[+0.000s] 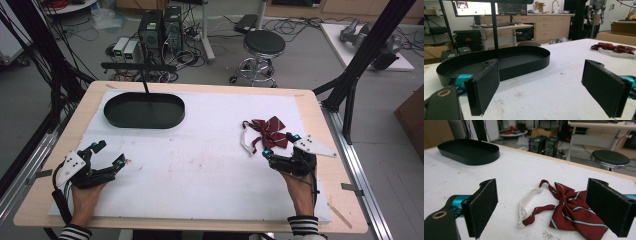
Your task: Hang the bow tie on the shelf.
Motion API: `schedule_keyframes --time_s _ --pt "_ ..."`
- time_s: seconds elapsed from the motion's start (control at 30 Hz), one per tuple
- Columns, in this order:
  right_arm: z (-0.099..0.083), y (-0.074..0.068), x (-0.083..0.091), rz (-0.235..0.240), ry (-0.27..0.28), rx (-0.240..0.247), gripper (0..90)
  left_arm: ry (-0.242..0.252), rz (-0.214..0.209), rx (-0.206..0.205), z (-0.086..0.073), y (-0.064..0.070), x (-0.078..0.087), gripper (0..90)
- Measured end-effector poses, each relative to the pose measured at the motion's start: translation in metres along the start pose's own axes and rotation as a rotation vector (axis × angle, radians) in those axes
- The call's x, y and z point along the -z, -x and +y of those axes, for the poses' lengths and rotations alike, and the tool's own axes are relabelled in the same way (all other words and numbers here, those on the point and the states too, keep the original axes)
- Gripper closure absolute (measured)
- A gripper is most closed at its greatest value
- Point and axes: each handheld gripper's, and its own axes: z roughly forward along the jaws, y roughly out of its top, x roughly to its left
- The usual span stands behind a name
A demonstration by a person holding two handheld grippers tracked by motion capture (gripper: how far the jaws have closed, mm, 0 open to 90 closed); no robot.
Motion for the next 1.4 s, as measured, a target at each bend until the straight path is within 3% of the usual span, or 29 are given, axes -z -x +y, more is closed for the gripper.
schedule_keyframes --time_s 0.13,0.23,0.43,0.5,0.9,0.93,1.07,1.1,1.13,1.4 --pt "0.016 0.000 -0.009 0.011 -0.045 0.026 10.4 0.001 0.003 0.003 0.000 0.000 0.000 15.0" --pt "0.027 0.000 -0.017 0.043 -0.072 0.007 10.4 0.002 0.004 0.006 0.000 0.000 0.000 15.0" --pt "0.052 -0.003 -0.035 0.072 -0.132 0.036 10.4 0.001 0.003 0.004 0.000 0.000 0.000 15.0" --pt "0.058 -0.003 -0.044 0.088 -0.148 0.015 10.4 0.000 0.004 0.005 0.000 0.000 -0.001 15.0" --pt "0.081 -0.007 -0.087 0.104 -0.273 0.016 11.8 -0.003 0.002 0.003 0.000 0.000 -0.001 15.0" --pt "0.084 -0.008 -0.093 0.107 -0.307 0.012 14.9 -0.003 0.002 0.002 0.000 0.000 -0.001 15.1" --pt "0.088 -0.009 -0.102 0.100 -0.325 0.020 14.9 -0.002 0.001 0.002 0.000 0.000 0.000 15.0" --pt "0.088 -0.009 -0.105 0.097 -0.327 0.004 14.9 0.000 0.002 0.004 0.000 0.000 -0.001 15.0" --pt "0.086 -0.007 -0.110 0.094 -0.344 -0.018 14.9 0.000 0.001 0.005 0.000 0.000 -0.001 15.1" --pt "0.073 0.001 -0.128 0.052 -0.448 -0.043 17.1 -0.007 0.001 0.005 0.000 0.000 -0.001 15.0"
